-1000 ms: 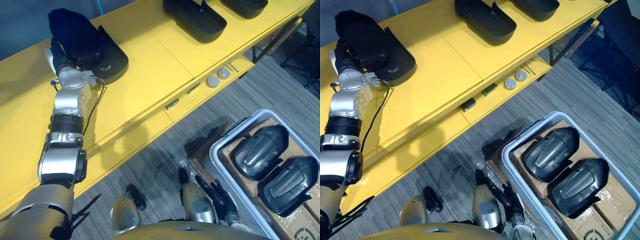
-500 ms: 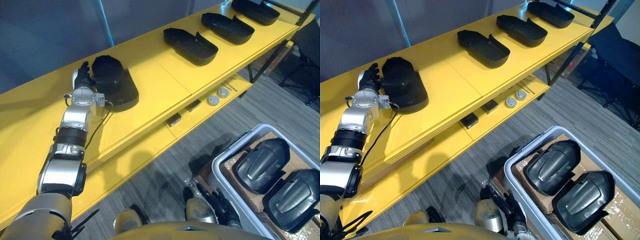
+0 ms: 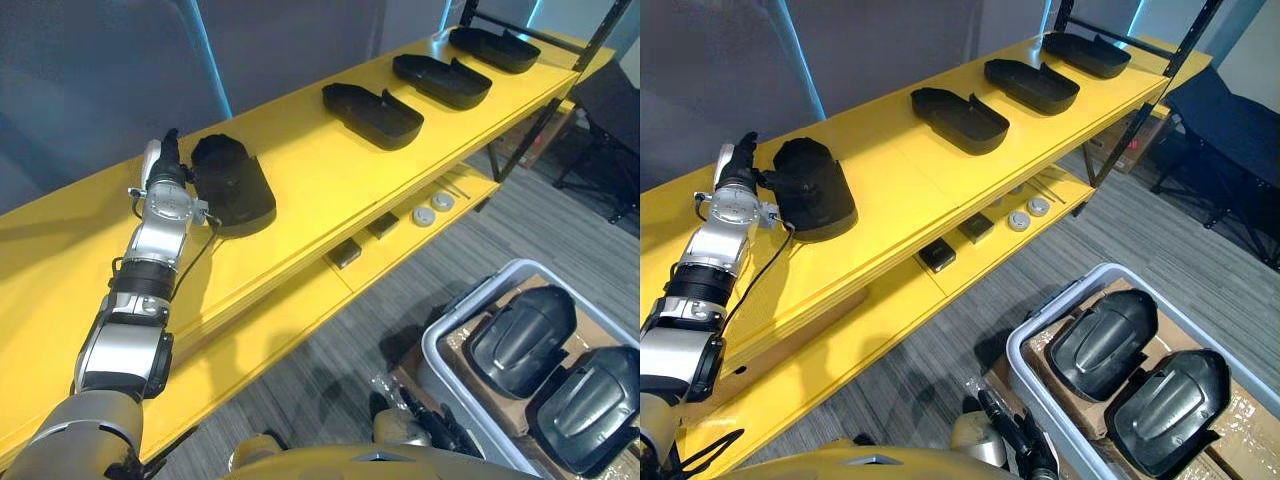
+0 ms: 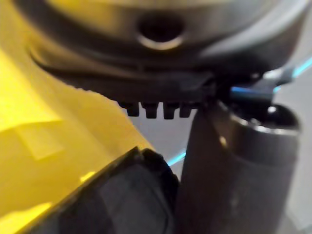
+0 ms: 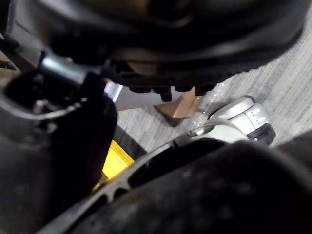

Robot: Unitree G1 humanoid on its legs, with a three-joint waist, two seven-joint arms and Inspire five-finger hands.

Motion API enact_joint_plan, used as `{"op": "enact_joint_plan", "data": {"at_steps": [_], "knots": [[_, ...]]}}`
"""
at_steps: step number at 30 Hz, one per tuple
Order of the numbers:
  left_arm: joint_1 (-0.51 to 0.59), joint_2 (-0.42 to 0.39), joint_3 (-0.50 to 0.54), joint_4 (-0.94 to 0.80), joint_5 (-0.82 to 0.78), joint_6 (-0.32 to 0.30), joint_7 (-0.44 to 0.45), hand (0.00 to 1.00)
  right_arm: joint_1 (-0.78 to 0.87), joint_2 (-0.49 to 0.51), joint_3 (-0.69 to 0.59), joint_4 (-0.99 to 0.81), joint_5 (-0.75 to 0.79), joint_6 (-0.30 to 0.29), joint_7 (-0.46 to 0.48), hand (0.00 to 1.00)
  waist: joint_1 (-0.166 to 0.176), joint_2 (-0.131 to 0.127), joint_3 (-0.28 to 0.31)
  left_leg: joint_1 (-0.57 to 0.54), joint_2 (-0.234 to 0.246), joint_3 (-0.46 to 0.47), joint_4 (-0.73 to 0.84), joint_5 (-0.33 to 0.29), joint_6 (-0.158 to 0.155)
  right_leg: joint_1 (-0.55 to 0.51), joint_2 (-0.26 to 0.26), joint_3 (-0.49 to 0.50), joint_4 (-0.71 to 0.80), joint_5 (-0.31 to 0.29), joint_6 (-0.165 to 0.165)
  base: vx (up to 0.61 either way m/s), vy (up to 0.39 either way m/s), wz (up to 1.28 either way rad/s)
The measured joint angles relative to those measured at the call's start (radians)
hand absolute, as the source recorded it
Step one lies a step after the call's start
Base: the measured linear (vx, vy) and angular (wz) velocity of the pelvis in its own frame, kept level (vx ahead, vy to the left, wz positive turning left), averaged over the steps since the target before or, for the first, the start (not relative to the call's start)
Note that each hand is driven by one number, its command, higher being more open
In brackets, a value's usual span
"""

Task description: Walk over and take three plastic housings, then place them on the shelf

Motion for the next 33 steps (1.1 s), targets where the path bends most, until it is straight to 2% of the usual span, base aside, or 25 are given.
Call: {"op": "enact_joint_plan", "data": {"at_steps": [5,9,13,16,20,21,22,27,31,33], "knots": [[0.000,0.007,-0.015,-0.011,-0.009,-0.031,0.133,1.00,0.013,0.007,0.002,-0.003,-0.002,-0.057,-0.026,1.00,-0.002,-0.001,-0.009,0.021,-0.014,0.001,-0.037,0.017,0.000,0.011,-0.007,-0.006,-0.007,0.000,-0.001,0.00,0.000,0.00],[0.002,0.036,-0.015,-0.103,-0.011,-0.072,0.211,1.00,0.018,0.008,0.004,-0.058,0.000,-0.073,-0.042,1.00,0.000,-0.004,-0.011,0.024,-0.017,0.000,-0.045,0.023,-0.001,0.012,-0.009,-0.010,-0.007,0.000,-0.001,0.00,0.006,0.01],[0.024,0.072,-0.015,-0.275,-0.068,-0.178,0.289,1.00,0.030,0.007,0.039,-0.237,0.000,-0.099,-0.056,1.00,0.004,-0.009,-0.017,0.040,-0.029,-0.010,-0.064,0.033,0.001,0.035,-0.016,-0.025,-0.020,0.000,-0.001,0.01,0.018,0.09],[0.092,0.076,-0.010,-0.396,-0.128,-0.272,0.315,1.00,0.008,0.008,0.054,-0.350,0.000,-0.138,-0.069,1.00,0.010,-0.015,-0.052,0.051,-0.035,-0.018,-0.082,0.041,0.000,0.050,-0.018,-0.039,-0.029,0.000,-0.002,0.03,0.006,0.12],[0.258,0.042,0.044,-0.609,-0.231,-0.396,0.312,1.00,-0.044,0.011,0.045,-0.501,-0.001,-0.192,-0.122,1.00,0.033,-0.017,-0.069,0.063,-0.047,-0.043,-0.112,0.059,0.000,0.068,-0.020,-0.077,-0.029,-0.002,-0.005,0.02,-0.010,0.19],[0.349,-0.011,0.094,-0.706,-0.270,-0.440,0.305,1.00,-0.060,0.018,0.031,-0.557,-0.001,-0.205,-0.138,1.00,0.044,-0.017,-0.070,0.074,-0.053,-0.054,-0.135,0.070,0.000,0.078,-0.023,-0.092,-0.029,-0.006,-0.010,-0.01,-0.016,0.24],[0.383,-0.030,0.105,-0.739,-0.285,-0.451,0.303,1.00,-0.062,0.026,0.022,-0.578,-0.001,-0.211,-0.143,1.00,0.051,-0.017,-0.070,0.076,-0.054,-0.060,-0.140,0.074,0.000,0.083,-0.023,-0.100,-0.029,-0.008,-0.013,-0.01,-0.026,0.30],[0.756,-0.205,0.211,-0.972,-0.295,-0.561,0.240,1.00,-0.096,0.058,-0.033,-0.779,-0.082,-0.223,-0.235,1.00,0.108,-0.020,-0.076,0.089,-0.071,-0.114,-0.202,0.115,-0.003,0.099,-0.020,-0.164,-0.028,-0.031,-0.031,-0.03,-0.037,0.31],[0.947,-0.308,0.290,-1.031,-0.285,-0.649,0.238,1.00,-0.136,0.061,-0.079,-0.914,-0.113,-0.241,-0.266,1.00,0.147,-0.024,-0.093,0.088,-0.072,-0.139,-0.226,0.138,-0.013,0.101,-0.015,-0.190,-0.029,-0.041,-0.035,0.00,-0.043,0.20],[1.008,-0.354,0.330,-1.035,-0.283,-0.680,0.240,1.00,-0.164,0.060,-0.102,-0.970,-0.110,-0.256,-0.245,1.00,0.153,-0.024,-0.106,0.088,-0.077,-0.154,-0.241,0.148,-0.012,0.109,-0.015,-0.204,-0.038,-0.041,-0.033,0.02,-0.031,0.23]]}}
